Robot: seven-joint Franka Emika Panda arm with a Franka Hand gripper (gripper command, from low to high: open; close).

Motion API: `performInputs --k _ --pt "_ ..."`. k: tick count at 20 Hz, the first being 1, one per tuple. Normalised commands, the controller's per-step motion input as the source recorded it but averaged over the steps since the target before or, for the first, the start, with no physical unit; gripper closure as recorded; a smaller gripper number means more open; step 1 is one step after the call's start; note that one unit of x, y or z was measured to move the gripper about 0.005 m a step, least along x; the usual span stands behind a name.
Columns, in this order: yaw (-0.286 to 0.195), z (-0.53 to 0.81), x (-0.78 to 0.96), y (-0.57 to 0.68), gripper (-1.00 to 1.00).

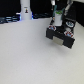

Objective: Open the kcup holder, insert the kcup into the holder, and close the kcup holder

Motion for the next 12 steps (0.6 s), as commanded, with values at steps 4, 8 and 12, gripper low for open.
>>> performInputs --k 4,8,12 --pt "0.064 -0.10 -0.16 0.48 1.00" --pt "0.092 -0.15 -0.35 0.40 1.00" --pt "0.096 -0.20 -0.37 0.29 1.00"
